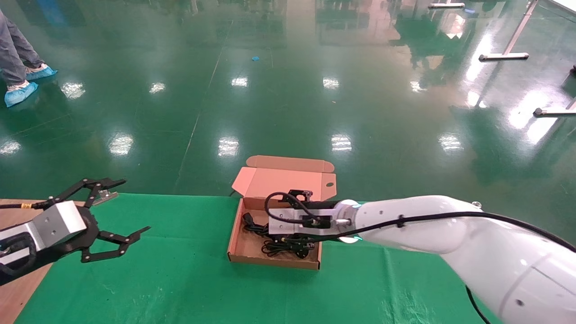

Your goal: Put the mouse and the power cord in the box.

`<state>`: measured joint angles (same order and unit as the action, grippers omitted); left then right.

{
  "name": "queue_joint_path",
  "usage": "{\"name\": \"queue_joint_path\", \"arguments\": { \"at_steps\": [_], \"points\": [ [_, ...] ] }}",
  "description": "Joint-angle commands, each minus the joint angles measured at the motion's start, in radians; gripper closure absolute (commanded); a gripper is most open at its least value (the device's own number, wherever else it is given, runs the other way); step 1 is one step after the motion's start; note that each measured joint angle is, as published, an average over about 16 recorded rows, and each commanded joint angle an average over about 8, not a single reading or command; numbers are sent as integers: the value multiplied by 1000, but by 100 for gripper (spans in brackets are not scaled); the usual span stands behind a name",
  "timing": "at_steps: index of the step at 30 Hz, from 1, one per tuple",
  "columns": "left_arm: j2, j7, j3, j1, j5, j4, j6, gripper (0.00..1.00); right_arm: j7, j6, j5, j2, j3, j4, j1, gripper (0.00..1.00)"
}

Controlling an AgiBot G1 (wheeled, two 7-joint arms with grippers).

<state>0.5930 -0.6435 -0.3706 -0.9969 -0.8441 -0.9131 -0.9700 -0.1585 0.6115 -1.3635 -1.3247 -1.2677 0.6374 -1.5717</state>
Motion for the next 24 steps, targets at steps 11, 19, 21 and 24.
{"name": "queue_joint_path", "arguments": {
  "at_steps": [11, 19, 21, 24],
  "points": [
    [4, 170, 19, -16, 23, -76, -108, 0, 68, 172, 123, 137, 193, 124, 97, 0],
    [6, 290, 32, -27, 40, -129, -183, 0, 117, 297, 213, 238, 333, 216, 167, 0],
    [7, 320, 35, -30, 44, -143, -203, 0, 129, 329, 235, 264, 368, 239, 185, 0],
    [8, 365, 40, -34, 50, -163, -231, 0, 147, 376, 269, 302, 421, 274, 212, 0]
  ]
}}
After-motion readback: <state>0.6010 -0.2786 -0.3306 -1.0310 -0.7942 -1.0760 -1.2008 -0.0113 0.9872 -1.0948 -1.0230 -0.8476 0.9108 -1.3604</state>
